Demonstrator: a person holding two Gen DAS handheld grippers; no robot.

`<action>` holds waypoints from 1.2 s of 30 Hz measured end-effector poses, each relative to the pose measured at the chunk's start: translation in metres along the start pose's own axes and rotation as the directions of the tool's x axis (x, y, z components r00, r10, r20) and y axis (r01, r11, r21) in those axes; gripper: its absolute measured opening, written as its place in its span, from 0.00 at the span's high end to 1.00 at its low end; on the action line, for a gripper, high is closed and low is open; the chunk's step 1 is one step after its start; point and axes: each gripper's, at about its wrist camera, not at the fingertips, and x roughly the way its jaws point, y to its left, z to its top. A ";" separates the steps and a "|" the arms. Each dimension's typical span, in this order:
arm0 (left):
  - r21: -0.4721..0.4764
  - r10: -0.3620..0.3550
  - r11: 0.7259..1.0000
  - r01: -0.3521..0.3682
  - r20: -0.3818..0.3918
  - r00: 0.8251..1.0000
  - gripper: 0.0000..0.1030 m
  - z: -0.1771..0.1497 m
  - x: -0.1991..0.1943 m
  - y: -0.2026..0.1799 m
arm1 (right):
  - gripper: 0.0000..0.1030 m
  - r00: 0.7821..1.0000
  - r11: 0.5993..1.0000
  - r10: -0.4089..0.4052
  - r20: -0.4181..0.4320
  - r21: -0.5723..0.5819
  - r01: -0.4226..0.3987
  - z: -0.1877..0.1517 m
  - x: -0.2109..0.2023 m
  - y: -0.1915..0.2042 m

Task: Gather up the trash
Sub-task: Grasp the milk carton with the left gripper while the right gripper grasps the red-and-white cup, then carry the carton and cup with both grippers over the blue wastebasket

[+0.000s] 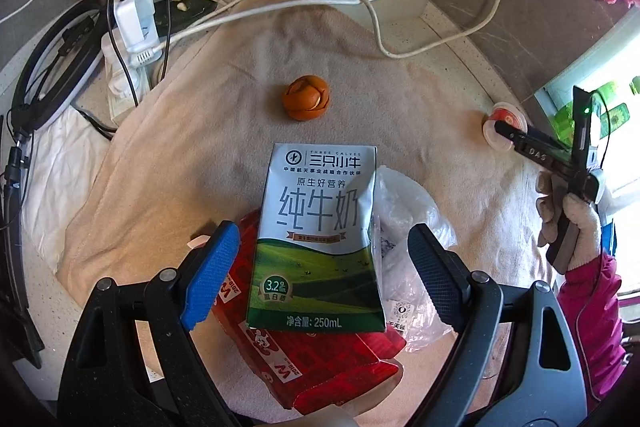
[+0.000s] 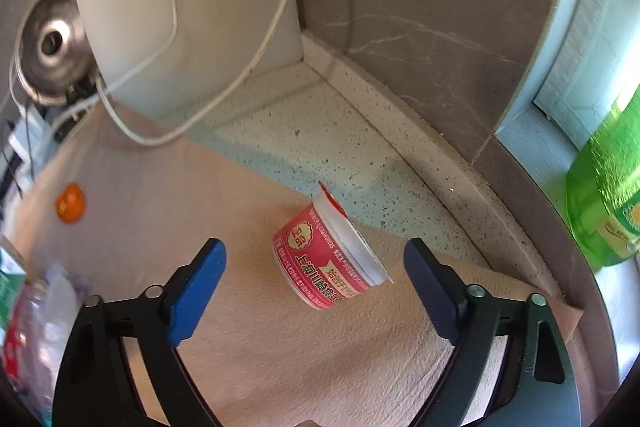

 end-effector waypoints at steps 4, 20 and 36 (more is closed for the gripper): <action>-0.019 -0.013 1.000 0.012 -0.014 1.000 0.26 0.002 0.004 0.003 | 0.35 1.000 1.000 -0.002 -0.005 -0.006 0.002 0.000 0.005 0.000; 0.017 -0.038 0.999 0.038 0.032 0.999 0.42 -0.001 -0.009 0.000 | 0.49 0.996 0.995 0.067 0.060 0.067 -0.071 -0.007 -0.026 -0.011; 0.027 -0.081 0.997 0.078 0.104 0.991 0.42 -0.032 -0.060 0.038 | 0.53 0.961 0.963 0.201 0.192 0.142 -0.230 -0.039 -0.127 0.024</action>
